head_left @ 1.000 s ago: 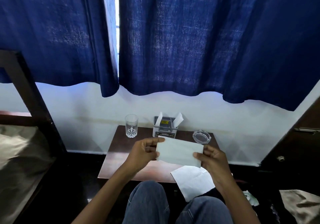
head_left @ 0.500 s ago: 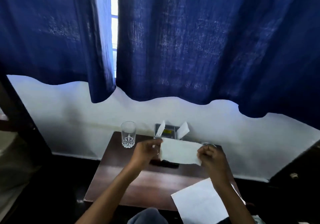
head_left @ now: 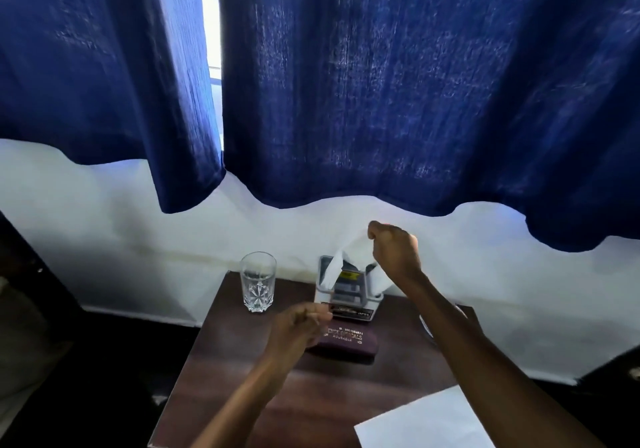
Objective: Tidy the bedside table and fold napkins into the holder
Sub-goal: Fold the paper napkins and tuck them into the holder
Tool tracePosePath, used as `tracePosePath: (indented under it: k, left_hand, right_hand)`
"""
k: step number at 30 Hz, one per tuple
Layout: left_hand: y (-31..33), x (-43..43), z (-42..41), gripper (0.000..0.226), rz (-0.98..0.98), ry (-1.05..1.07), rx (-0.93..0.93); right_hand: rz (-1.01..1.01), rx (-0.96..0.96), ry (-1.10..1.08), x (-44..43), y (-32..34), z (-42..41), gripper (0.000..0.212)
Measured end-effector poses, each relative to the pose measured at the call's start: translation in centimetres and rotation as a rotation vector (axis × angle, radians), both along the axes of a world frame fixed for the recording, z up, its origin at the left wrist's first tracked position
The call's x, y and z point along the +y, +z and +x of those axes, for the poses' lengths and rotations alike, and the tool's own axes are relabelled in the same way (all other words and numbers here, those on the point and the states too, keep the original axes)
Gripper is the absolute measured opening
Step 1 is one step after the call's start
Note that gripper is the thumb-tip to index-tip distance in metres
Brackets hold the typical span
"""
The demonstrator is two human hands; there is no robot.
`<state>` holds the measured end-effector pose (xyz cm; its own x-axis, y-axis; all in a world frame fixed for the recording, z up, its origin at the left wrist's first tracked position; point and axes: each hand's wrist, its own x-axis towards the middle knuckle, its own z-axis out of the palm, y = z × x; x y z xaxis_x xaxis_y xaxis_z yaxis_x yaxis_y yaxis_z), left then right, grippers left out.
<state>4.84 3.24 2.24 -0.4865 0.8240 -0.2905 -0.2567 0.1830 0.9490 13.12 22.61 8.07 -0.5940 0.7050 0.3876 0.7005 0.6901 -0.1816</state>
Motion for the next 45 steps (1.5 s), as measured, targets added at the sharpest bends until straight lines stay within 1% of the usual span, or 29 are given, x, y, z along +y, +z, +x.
tracePosePath:
  k: [2,6,11,13,16,20,24,27,29,32,34,35,36,37,39,40,43,45]
  left_hand:
    - [-0.7,-0.3,-0.1,0.023,-0.019,0.000,0.013]
    - [-1.6,-0.6,-0.3,0.032,-0.062,0.010,0.051]
    - [-1.4,-0.5,-0.3,0.033,-0.050,-0.025,0.059]
    - [-1.6,-0.6,-0.2,0.033,-0.049,-0.039,0.055]
    - [-1.8,-0.7,-0.3,0.031,-0.040,-0.049,0.057]
    - [-1.9,-0.4,-0.3,0.032,-0.034,-0.030,0.037]
    - [-1.6,0.6,0.3,0.031,-0.018,-0.036,0.042]
    - [-1.2,2.0,0.8,0.027,0.024,-0.020,-0.015]
    - [-0.7,3.4,1.3,0.027,0.031,-0.016,-0.028]
    - [1.0,5.8,1.8,0.025,0.027,-0.101,-0.084]
    - [1.9,7.8,1.7,0.019,-0.005,-0.146,-0.138]
    - [2.1,8.7,1.4,0.016,-0.030,-0.126,-0.089]
    - [2.0,9.6,0.9,0.014,-0.063,-0.077,0.018]
    - [1.6,10.4,0.5,0.017,-0.079,-0.021,0.121]
    - [0.6,11.4,0.2,0.036,-0.120,0.012,0.291]
    - [0.4,11.6,0.4,0.042,-0.147,0.004,0.386]
    - [0.1,12.2,1.0,0.043,-0.161,0.001,0.585]
    - [-0.2,12.8,0.8,0.047,-0.232,-0.096,0.796]
  right_hand:
    - [-0.026,-0.077,0.019,0.2,-0.2,-1.0,0.016]
    - [-0.010,-0.208,0.093,0.4,-0.7,-2.4,0.020]
    - [-0.086,-0.267,0.132,1.2,-1.4,-3.3,0.019]
    - [-0.106,-0.238,0.115,1.5,-1.3,-3.3,0.017]
    - [-0.069,-0.149,0.073,2.1,-0.7,-3.3,0.017]
    - [-0.009,-0.171,0.121,2.1,0.0,-3.5,0.022]
    - [-0.013,-0.171,0.149,2.1,0.5,-3.9,0.020]
    - [-0.073,-0.166,0.153,2.1,0.4,-4.0,0.018]
    - [-0.096,-0.119,0.120,2.2,0.4,-3.7,0.017]
    - [-0.103,-0.086,0.104,1.9,0.5,-3.6,0.018]
    - [-0.075,-0.089,0.121,1.6,0.6,-3.5,0.018]
    - [-0.069,-0.074,0.121,1.5,0.7,-3.4,0.016]
    - [-0.070,-0.054,0.119,1.6,0.8,-3.2,0.015]
    - [-0.104,-0.028,0.103,1.7,1.0,-3.1,0.016]
    - [-0.181,0.057,0.077,2.0,1.1,-3.1,0.025]
    - [-0.189,0.096,0.082,2.0,1.0,-3.2,0.027]
    - [-0.116,0.054,0.092,1.9,0.8,-3.5,0.019]
    - [-0.060,0.010,0.091,2.2,0.6,-3.6,0.020]
